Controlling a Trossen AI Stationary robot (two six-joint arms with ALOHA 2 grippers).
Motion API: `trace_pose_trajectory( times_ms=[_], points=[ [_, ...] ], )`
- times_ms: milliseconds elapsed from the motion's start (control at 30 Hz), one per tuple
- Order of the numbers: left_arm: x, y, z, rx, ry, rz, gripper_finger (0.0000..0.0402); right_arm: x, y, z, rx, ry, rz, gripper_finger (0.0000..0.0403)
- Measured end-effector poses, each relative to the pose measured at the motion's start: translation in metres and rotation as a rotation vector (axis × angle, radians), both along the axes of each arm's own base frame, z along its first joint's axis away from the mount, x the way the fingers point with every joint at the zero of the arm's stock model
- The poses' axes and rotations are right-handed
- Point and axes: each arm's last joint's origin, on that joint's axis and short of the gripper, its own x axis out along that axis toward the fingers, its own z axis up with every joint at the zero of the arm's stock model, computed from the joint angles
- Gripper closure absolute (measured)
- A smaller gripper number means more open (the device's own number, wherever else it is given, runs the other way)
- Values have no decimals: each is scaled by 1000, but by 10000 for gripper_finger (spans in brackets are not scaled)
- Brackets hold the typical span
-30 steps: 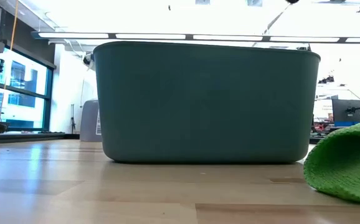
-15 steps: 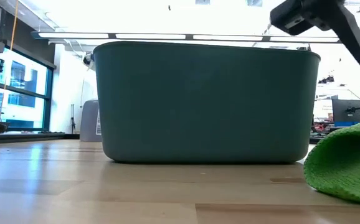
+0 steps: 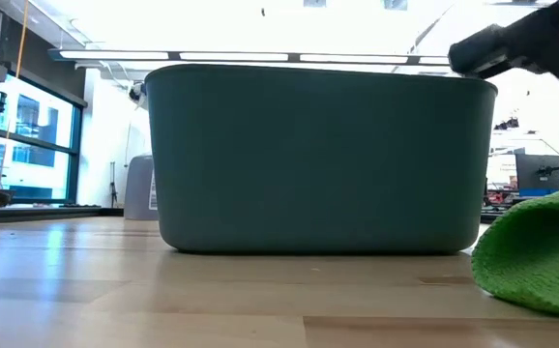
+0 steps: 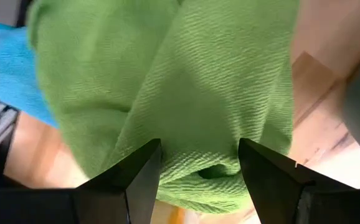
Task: Sort microfiber towel by color & place in baskets
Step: Put the green microfiber towel into the blue bin
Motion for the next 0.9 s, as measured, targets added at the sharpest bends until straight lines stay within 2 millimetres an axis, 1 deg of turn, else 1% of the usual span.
trace_pose_trajectory(
  times_ms=[200, 300, 400, 533, 567, 667, 767, 833, 900],
  points=[
    [0, 0, 0, 1, 0, -1, 253, -1, 2, -4, -17, 23, -13, 192],
    [0, 0, 0, 1, 0, -1, 253, -2, 1, -4, -22, 29, -10, 212],
    [0, 0, 0, 1, 0, -1, 253, -3, 2, -4, -20, 29, 14, 263],
    [0, 0, 0, 1, 0, -1, 253, -4, 2, -4, -28, 38, -1, 375],
    [0, 0, 0, 1, 0, -1, 253, -4, 2, -4, -30, 41, -9, 388],
    [0, 0, 0, 1, 0, -2, 253, -4, 1, -3, -41, 34, -29, 385],
    [0, 0, 0, 1, 0, -2, 253, -6, 0, 4, -28, 16, -31, 398],
    [0, 0, 0, 1, 0, -2, 253, -8, -2, 13, -15, -3, -31, 397],
    [0, 0, 0, 1, -1, -1, 253, -8, -4, 30, 6, -43, -17, 400]
  ],
)
